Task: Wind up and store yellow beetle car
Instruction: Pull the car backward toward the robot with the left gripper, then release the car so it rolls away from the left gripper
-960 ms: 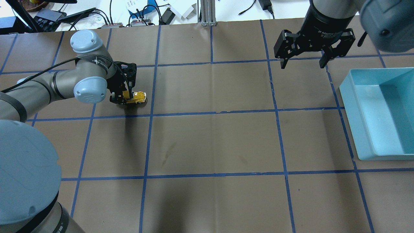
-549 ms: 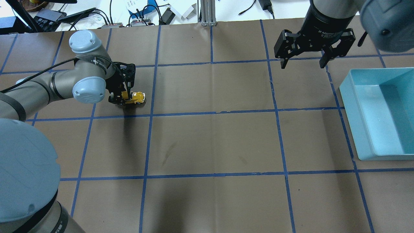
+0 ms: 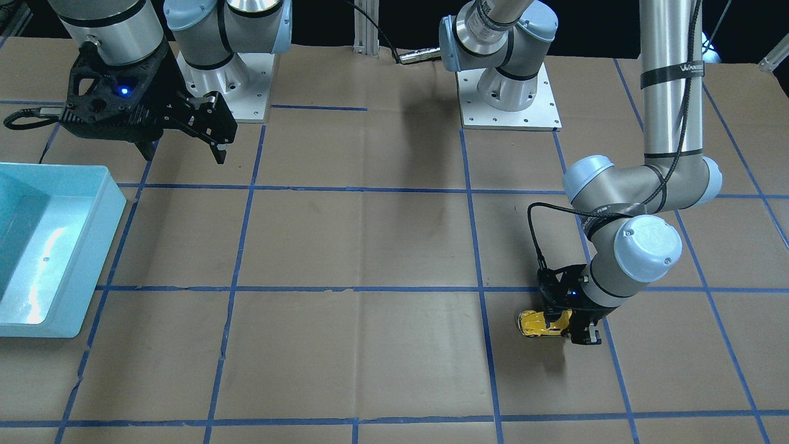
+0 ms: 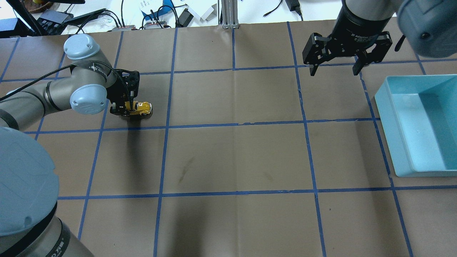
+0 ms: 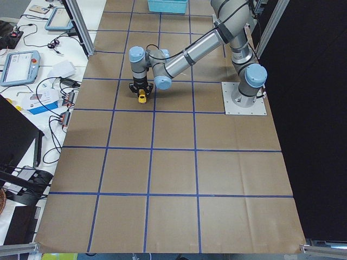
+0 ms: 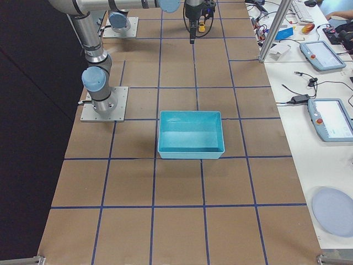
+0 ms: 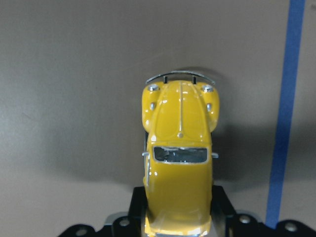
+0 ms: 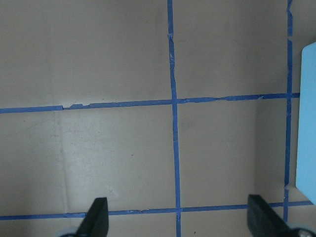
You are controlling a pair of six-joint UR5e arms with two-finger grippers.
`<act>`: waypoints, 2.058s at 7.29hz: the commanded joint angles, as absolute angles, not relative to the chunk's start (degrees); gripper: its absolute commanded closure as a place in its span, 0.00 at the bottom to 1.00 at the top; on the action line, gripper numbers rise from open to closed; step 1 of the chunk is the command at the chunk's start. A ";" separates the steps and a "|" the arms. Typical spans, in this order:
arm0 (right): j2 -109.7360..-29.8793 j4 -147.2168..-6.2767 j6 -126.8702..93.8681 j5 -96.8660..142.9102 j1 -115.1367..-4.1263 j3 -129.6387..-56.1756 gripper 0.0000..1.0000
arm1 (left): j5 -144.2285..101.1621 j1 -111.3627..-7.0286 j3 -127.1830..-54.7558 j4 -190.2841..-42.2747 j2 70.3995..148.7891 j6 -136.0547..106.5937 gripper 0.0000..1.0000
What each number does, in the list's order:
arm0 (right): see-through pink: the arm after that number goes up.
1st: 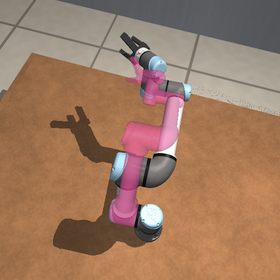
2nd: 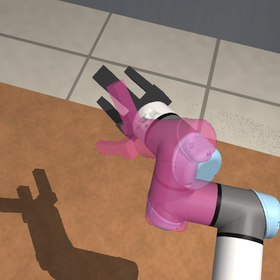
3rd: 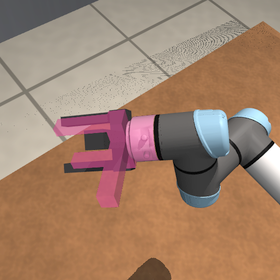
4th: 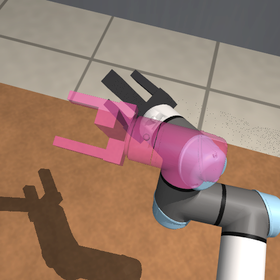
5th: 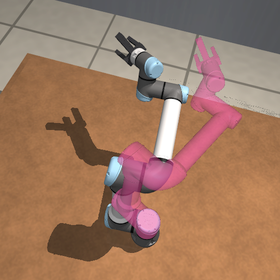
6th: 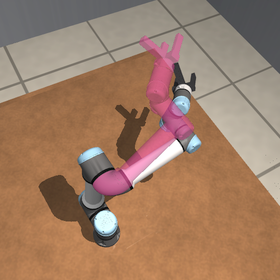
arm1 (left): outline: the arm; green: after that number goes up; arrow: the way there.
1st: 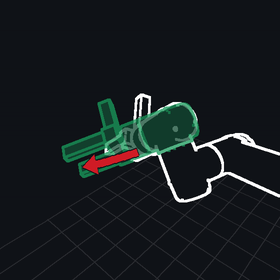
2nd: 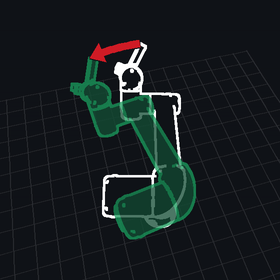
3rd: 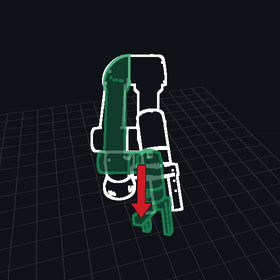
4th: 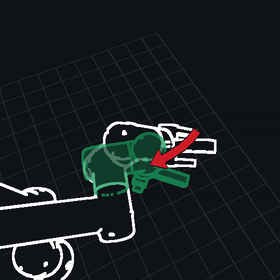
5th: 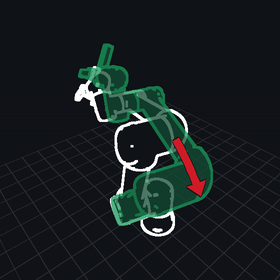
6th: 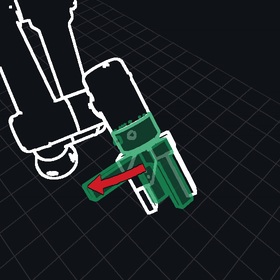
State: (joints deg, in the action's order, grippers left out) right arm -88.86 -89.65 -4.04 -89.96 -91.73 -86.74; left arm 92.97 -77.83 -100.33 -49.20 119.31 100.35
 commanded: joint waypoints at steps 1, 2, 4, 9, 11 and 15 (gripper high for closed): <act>-88.86 -89.74 -4.04 -89.91 -91.67 -86.75 0.00 | 92.90 -75.95 -100.37 -49.22 119.36 102.20 0.82; -88.86 -89.74 -4.04 -90.00 -91.67 -86.75 0.00 | 92.90 -75.42 -100.37 -49.22 119.36 102.74 0.82; -88.86 -89.74 -4.04 -89.91 -91.76 -86.75 0.00 | 92.99 -74.62 -100.37 -49.31 119.36 102.83 0.82; -88.86 -89.74 -4.04 -89.91 -91.76 -86.75 0.00 | 92.90 -72.16 -100.28 -49.22 119.36 104.94 0.82; -88.86 -89.74 -4.04 -89.91 -91.76 -86.75 0.00 | 92.90 -71.72 -100.28 -49.31 119.36 104.94 0.82; -88.86 -89.74 -4.04 -89.91 -91.85 -86.75 0.00 | 93.60 -71.37 -99.85 -49.66 118.75 104.07 0.00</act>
